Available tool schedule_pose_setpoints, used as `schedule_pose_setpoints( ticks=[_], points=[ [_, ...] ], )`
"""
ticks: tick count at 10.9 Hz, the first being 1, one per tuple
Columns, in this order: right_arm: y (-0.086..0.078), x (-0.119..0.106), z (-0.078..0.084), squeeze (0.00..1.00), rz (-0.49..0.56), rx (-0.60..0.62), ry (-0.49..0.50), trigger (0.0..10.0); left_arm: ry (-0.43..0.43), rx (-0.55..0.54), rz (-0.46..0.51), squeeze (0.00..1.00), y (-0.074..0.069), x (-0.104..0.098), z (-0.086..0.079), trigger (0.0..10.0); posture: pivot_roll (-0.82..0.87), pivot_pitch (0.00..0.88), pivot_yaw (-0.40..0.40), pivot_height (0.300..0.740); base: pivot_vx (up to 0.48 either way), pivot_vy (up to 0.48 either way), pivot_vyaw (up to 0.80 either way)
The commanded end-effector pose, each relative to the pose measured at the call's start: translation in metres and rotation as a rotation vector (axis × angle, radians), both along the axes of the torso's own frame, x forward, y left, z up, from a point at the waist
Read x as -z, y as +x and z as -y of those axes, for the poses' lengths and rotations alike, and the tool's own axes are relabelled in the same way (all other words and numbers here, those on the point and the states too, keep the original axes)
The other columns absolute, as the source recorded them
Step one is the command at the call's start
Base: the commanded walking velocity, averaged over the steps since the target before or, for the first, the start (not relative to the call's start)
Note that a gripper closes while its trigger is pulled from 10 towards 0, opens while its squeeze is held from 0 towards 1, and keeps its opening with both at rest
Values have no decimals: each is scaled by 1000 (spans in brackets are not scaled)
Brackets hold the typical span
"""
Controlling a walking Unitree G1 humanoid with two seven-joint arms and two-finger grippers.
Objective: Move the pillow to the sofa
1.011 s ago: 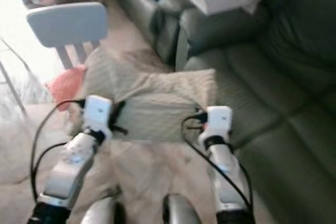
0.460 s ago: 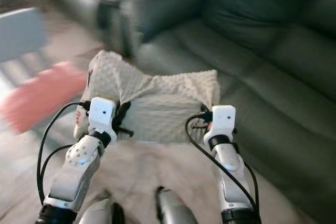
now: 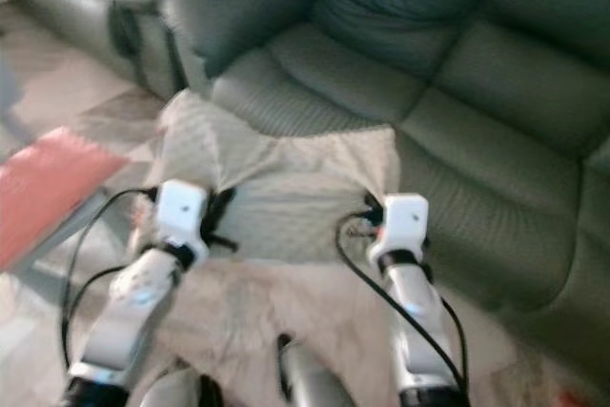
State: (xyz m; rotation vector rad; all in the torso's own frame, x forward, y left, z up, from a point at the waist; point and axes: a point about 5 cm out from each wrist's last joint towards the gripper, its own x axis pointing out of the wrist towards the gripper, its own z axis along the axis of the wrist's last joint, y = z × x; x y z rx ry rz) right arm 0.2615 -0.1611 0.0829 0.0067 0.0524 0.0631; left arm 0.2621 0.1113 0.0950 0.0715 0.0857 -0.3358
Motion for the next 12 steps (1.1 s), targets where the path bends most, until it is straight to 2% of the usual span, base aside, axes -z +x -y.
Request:
schedule_pose_setpoints(
  ticks=[1, 2, 4, 6, 9, 12],
  points=[
    [-7, -3, 20, 0, 5, 86, -24, 10000, 1, -52, 18, 0, 0, -1, -10, 10000, -45, 171, -51, 740, 0, 0, -800],
    [-16, -8, 25, 0, 22, 98, -33, 10000, -2, -156, 43, 0, 0, -1, -28, 10000, -46, 175, -52, 740, 0, 0, -800],
    [-20, -16, 26, 0, 61, 106, -56, 10000, -13, -209, 79, 0, -1, -6, -36, 10000, -44, 173, -53, 740, 0, 0, -713],
    [-21, -21, 23, 0, 71, 93, -60, 10000, -17, -205, 97, 0, -5, -11, -33, 10000, -36, 173, -55, 740, 0, 0, -534],
    [-19, -20, 18, 0, 63, 83, -56, 10000, -34, -170, 100, 0, -3, -12, -29, 10000, -34, 171, -52, 740, 0, 0, 0],
    [-20, -18, 20, 0, 50, 93, -63, 10000, -33, -151, 92, 0, -3, -11, -26, 10000, -45, 177, -46, 740, 0, -480, 0]
  ],
)
